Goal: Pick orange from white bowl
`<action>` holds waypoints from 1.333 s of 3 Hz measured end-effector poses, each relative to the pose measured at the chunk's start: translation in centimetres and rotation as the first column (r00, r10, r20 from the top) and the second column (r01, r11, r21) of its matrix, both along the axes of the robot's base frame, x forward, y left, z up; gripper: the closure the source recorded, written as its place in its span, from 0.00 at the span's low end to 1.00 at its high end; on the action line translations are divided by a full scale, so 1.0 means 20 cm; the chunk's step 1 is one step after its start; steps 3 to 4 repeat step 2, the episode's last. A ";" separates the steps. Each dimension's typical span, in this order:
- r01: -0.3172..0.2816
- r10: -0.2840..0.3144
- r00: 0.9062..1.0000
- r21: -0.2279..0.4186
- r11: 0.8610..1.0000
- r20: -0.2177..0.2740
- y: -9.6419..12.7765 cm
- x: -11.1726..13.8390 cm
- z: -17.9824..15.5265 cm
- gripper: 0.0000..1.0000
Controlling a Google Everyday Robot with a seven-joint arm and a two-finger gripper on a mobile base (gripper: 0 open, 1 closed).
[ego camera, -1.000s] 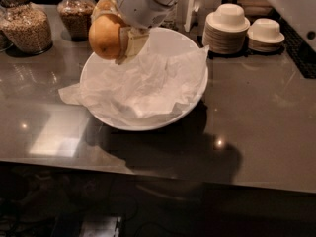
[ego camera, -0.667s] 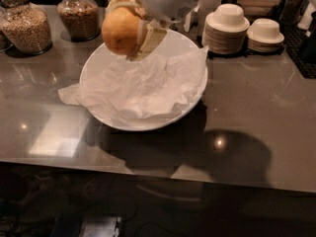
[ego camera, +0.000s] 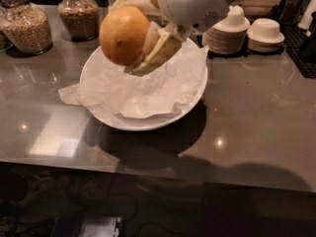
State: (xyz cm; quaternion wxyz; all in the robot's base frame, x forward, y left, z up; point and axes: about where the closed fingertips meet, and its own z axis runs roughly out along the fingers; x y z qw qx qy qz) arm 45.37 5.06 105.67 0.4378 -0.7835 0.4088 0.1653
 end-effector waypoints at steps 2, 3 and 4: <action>-0.032 0.038 0.997 0.084 0.996 -0.072 0.07 -0.14 -0.10 1.00; -0.032 0.038 0.997 0.084 0.996 -0.072 0.07 -0.14 -0.10 1.00; -0.032 0.038 0.997 0.084 0.996 -0.072 0.07 -0.14 -0.10 1.00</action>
Offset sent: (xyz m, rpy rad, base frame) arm -0.0383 0.0130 -0.0365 0.1549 0.1339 0.0510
